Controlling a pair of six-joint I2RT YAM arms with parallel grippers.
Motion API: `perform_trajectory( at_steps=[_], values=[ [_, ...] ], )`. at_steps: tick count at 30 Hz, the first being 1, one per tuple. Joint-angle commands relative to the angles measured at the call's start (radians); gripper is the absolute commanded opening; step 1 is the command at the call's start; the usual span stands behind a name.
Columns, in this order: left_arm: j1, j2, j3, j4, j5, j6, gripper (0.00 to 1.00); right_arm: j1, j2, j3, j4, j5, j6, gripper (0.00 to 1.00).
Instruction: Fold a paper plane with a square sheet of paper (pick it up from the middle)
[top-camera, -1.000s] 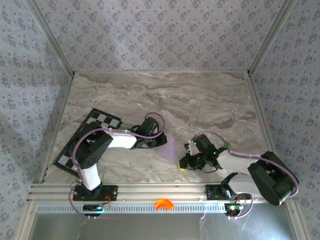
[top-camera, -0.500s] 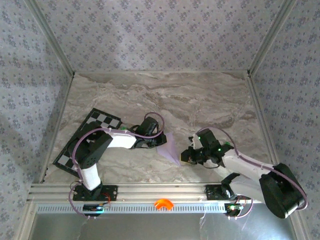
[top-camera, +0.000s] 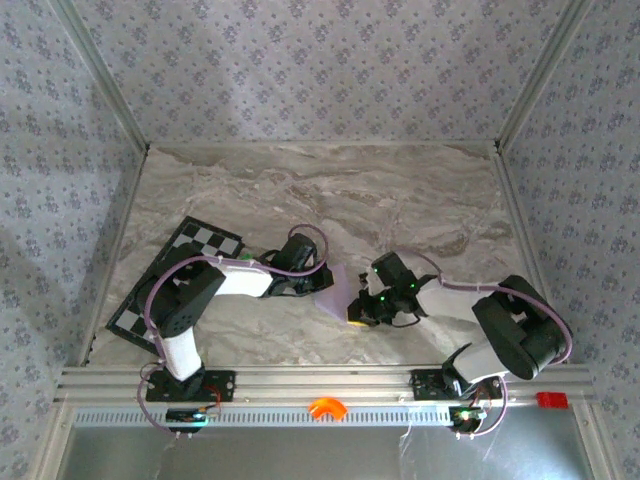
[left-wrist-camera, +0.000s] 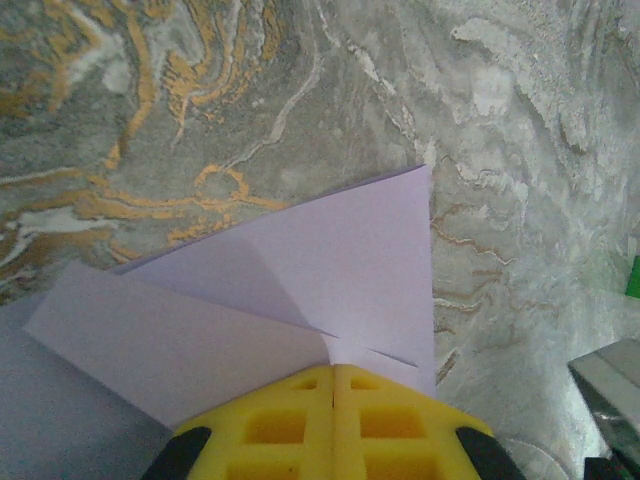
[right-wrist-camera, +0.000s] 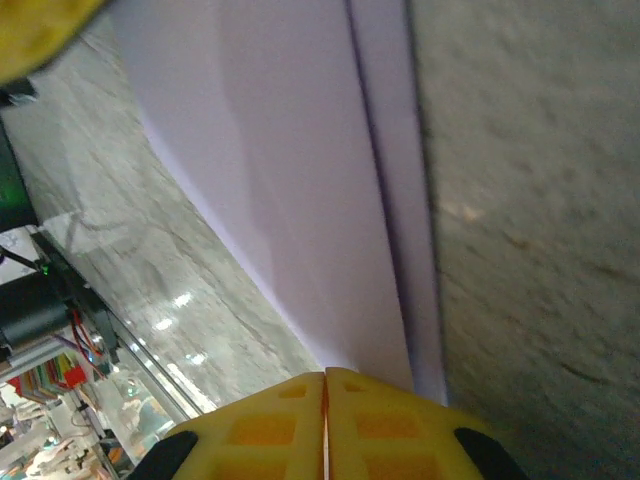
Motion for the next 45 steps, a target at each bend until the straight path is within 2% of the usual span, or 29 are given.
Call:
perform_trajectory(
  at_steps=[1, 5, 9, 15, 23, 35, 45],
  values=[
    [0.019, 0.011, -0.037, -0.091, -0.039, -0.002, 0.05, 0.006, -0.028, -0.072, -0.034, 0.003, -0.012, 0.10],
    [0.023, 0.010, -0.041, -0.083, -0.028, -0.010, 0.05, 0.004, -0.153, -0.124, -0.076, 0.001, 0.019, 0.15],
    [0.025, 0.013, -0.047, -0.065, -0.019, -0.026, 0.05, -0.008, -0.282, -0.131, -0.138, 0.020, 0.072, 0.28],
    [0.027, 0.021, -0.051, -0.042, 0.000, -0.046, 0.05, -0.027, -0.327, -0.136, -0.131, 0.022, 0.154, 0.38],
    [0.029, 0.024, -0.055, -0.029, 0.012, -0.053, 0.05, -0.037, -0.264, -0.150, -0.097, 0.033, 0.193, 0.39],
    [0.030, 0.023, -0.061, -0.015, 0.028, -0.052, 0.05, -0.041, -0.218, -0.170, 0.062, 0.013, 0.257, 0.39],
    [0.030, 0.023, -0.053, -0.010, 0.039, -0.052, 0.05, -0.036, -0.230, -0.138, 0.034, 0.025, 0.263, 0.36]
  ],
)
